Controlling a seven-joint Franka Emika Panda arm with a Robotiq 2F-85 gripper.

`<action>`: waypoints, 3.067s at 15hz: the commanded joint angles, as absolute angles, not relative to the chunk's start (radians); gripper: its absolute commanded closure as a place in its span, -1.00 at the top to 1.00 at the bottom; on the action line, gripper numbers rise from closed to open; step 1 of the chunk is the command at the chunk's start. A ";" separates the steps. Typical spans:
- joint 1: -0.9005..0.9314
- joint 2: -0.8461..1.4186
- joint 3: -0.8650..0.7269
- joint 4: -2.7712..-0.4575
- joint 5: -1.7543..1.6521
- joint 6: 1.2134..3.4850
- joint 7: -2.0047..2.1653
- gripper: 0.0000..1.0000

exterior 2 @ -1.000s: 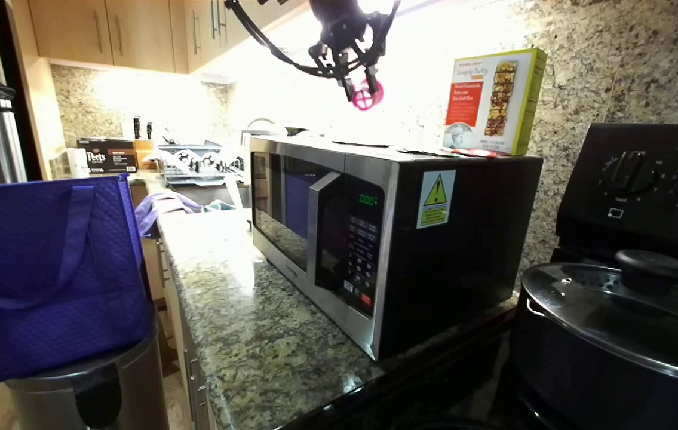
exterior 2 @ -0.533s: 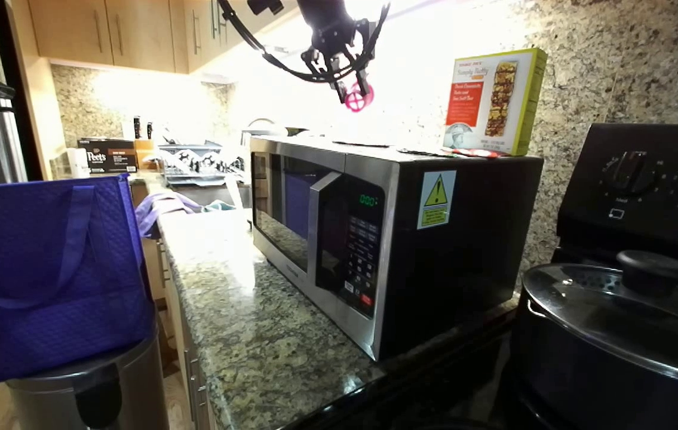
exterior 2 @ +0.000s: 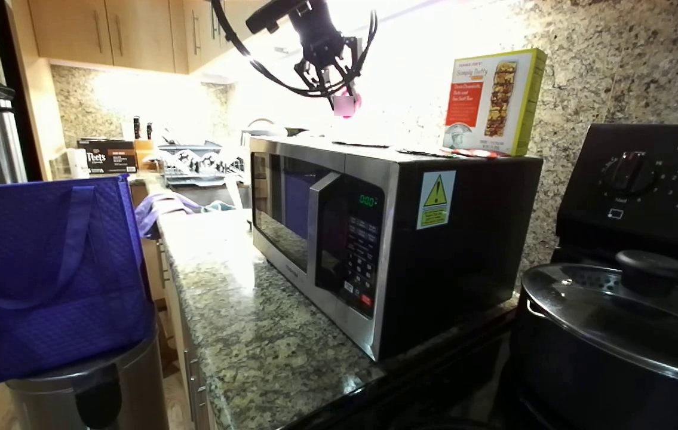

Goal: Close the microwave door, remove the pink object from the top of the microwave, open the coffee maker

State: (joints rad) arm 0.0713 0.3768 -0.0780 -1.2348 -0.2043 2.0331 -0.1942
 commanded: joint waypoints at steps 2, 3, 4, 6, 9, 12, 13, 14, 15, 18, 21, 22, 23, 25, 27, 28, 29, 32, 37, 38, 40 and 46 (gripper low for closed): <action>0.137 0.503 -0.022 -1.139 -0.211 2.183 -0.206 -0.67; 0.154 0.528 -0.011 -1.122 -0.212 2.215 -0.204 -0.67; 0.171 0.563 0.003 -1.098 -0.206 2.251 -0.212 -0.67; 0.201 0.617 0.020 -1.054 -0.208 2.300 -0.217 -0.67; 0.238 0.655 0.007 -1.031 -0.214 2.356 -0.159 -0.67; 0.267 0.645 -0.040 -1.081 -0.231 2.427 -0.026 -0.67; 0.275 0.639 -0.054 -1.099 -0.234 2.461 0.014 -0.67; 0.282 0.639 -0.068 -1.107 -0.238 2.501 0.046 -0.67; 0.289 0.642 -0.083 -1.111 -0.245 2.535 0.067 -0.67; 0.318 0.645 -0.137 -1.132 -0.271 2.624 0.152 -0.67; 0.372 0.624 -0.231 -1.200 -0.314 2.650 0.330 -0.67; 0.389 0.610 -0.259 -1.237 -0.323 2.654 0.394 -0.67; 0.410 0.601 -0.291 -1.265 -0.334 2.647 0.464 -0.67; 0.456 0.576 -0.353 -1.337 -0.348 2.652 0.605 -0.67; 0.519 0.556 -0.436 -1.398 -0.374 2.681 0.746 -0.67; 0.549 0.547 -0.471 -1.424 -0.391 2.694 0.816 -0.67; 0.579 0.540 -0.503 -1.448 -0.409 2.701 0.875 -0.67; 0.583 0.505 -0.489 -1.500 -0.535 2.709 1.039 -0.67; 0.650 0.476 -0.570 -1.578 -0.579 2.777 1.154 0.36; 0.658 0.470 -0.577 -1.587 -0.580 2.787 1.146 0.46; 0.670 0.452 -0.576 -1.603 -0.572 2.760 1.102 0.71; 0.733 0.369 -0.530 -1.585 -0.672 2.432 0.979 1.00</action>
State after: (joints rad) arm 0.6660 0.4502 -0.5290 -1.5396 -0.6239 2.5984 1.0469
